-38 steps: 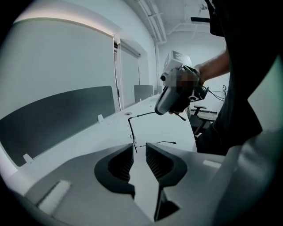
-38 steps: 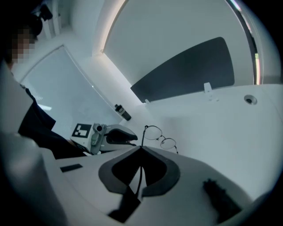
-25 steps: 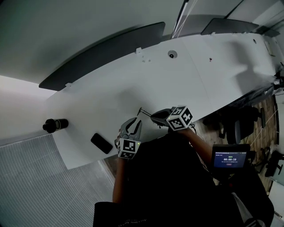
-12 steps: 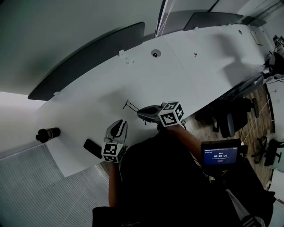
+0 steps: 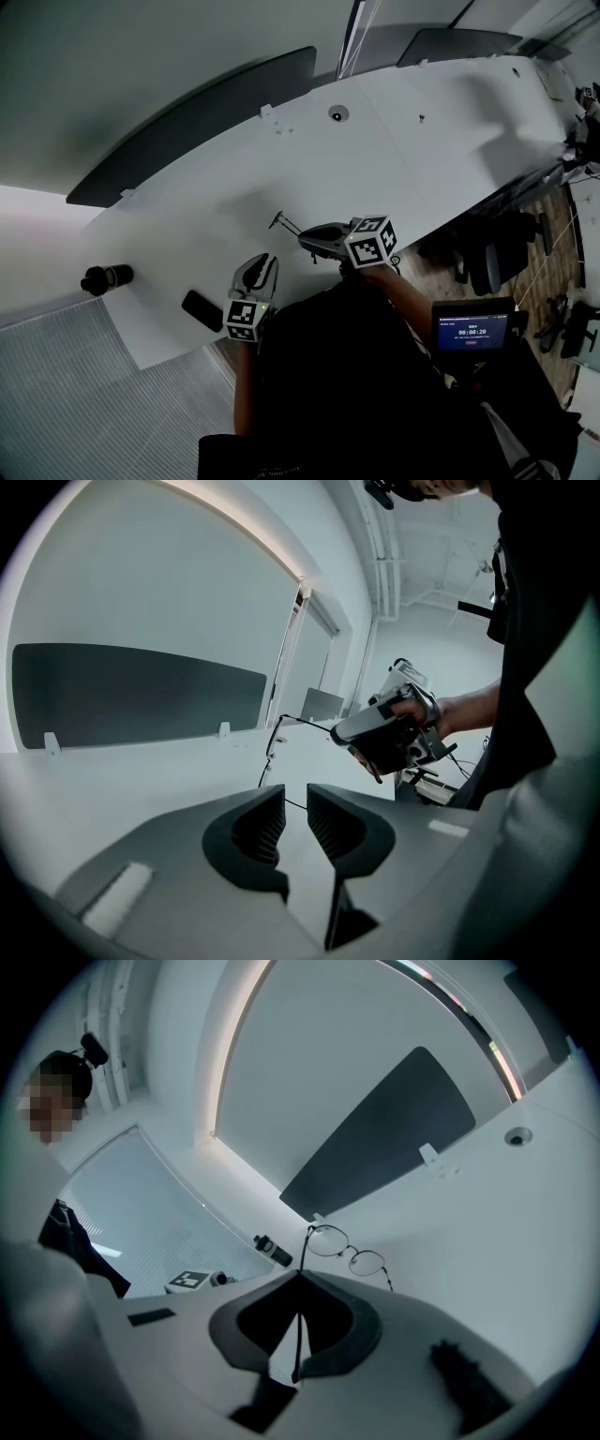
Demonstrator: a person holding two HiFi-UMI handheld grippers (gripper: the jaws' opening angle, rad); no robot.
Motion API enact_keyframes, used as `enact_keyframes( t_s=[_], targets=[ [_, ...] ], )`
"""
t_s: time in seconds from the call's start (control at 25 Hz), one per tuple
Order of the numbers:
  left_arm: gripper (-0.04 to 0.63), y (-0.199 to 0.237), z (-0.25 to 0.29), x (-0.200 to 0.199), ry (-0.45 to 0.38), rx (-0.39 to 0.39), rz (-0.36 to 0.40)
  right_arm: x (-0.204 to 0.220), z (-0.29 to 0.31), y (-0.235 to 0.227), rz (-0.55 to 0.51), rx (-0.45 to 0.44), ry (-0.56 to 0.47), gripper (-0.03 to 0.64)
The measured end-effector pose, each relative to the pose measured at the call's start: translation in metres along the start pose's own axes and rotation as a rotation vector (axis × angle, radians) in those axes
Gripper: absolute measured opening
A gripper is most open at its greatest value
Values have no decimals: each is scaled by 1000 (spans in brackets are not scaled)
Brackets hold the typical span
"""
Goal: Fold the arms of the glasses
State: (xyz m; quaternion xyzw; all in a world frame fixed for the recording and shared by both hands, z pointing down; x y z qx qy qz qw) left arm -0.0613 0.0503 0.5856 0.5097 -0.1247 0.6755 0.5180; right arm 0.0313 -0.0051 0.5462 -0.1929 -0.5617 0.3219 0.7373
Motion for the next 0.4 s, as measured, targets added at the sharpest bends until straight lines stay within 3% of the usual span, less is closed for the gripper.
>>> enact_keyframes(
  t_s=[0.4],
  targets=[
    [78, 3, 1, 4, 11, -3, -1, 1, -1, -2, 14, 0, -8, 13]
  ],
)
Point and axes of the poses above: the fingertips, and each gripper's own axes: z forward along the fingers, y to its left, x out of its underside, the point moved 2 cm from there along -z, backward along the fingers, and after that the axes turned 9 degrees about -z, right-handed, at the moved point
